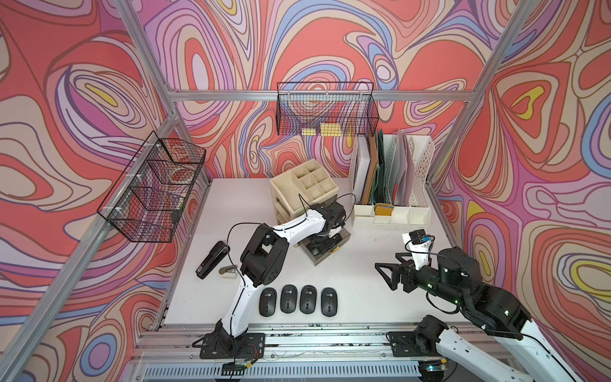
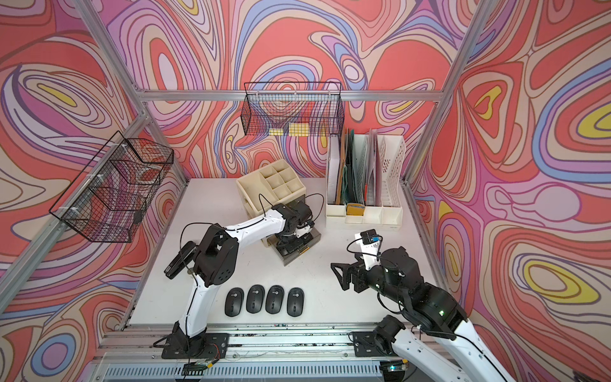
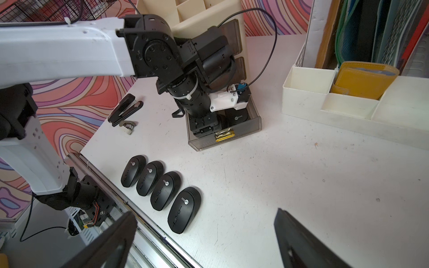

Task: Take the mice out of the drawer
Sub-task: Pick up the mouse from the drawer.

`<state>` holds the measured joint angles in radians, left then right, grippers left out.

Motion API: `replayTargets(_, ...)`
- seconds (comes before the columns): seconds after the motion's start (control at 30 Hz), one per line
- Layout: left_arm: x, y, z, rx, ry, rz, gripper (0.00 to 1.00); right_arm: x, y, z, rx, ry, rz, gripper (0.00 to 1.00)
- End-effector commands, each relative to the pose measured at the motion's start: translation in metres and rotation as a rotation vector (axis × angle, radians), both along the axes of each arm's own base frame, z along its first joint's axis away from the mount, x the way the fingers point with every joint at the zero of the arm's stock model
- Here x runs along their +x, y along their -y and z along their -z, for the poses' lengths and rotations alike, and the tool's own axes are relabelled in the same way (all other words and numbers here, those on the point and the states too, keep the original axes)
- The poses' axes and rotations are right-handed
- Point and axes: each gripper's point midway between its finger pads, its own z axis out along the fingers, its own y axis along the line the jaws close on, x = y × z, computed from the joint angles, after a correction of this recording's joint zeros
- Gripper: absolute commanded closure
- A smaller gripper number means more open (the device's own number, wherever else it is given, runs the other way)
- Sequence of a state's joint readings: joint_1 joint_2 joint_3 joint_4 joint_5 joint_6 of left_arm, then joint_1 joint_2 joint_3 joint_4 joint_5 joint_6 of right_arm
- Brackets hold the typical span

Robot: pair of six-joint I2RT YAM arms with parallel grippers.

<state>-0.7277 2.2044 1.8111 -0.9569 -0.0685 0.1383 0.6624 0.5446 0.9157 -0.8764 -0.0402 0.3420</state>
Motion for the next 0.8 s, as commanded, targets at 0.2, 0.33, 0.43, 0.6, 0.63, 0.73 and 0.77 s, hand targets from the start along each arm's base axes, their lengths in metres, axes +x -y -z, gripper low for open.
replayTargets(0.2,-0.001,0.012,-0.063,-0.083,0.127,0.025,0.41,0.000,0.003,0.001,0.000,0.004,0.016,0.03)
replayTargets(0.33,0.001,0.014,-0.078,-0.096,0.173,0.013,0.41,0.000,0.003,0.001,0.000,0.004,0.017,0.03)
replayTargets(0.43,0.000,0.012,-0.088,-0.096,0.181,-0.024,0.41,-0.001,0.004,-0.001,0.005,0.010,0.016,0.03)
replayTargets(0.6,-0.014,0.011,-0.104,-0.113,0.181,-0.106,0.41,-0.007,0.002,-0.008,0.013,0.012,-0.014,0.03)
replayTargets(0.63,-0.018,0.011,-0.106,-0.122,0.172,-0.128,0.41,-0.009,0.002,-0.010,0.013,0.009,-0.023,0.03)
replayTargets(0.73,-0.031,0.010,-0.113,-0.153,0.159,-0.211,0.41,-0.019,0.000,-0.018,0.016,-0.008,-0.066,0.02)
replayTargets(0.77,-0.037,0.011,-0.117,-0.170,0.154,-0.240,0.41,-0.023,-0.001,-0.020,0.021,-0.014,-0.085,0.03)
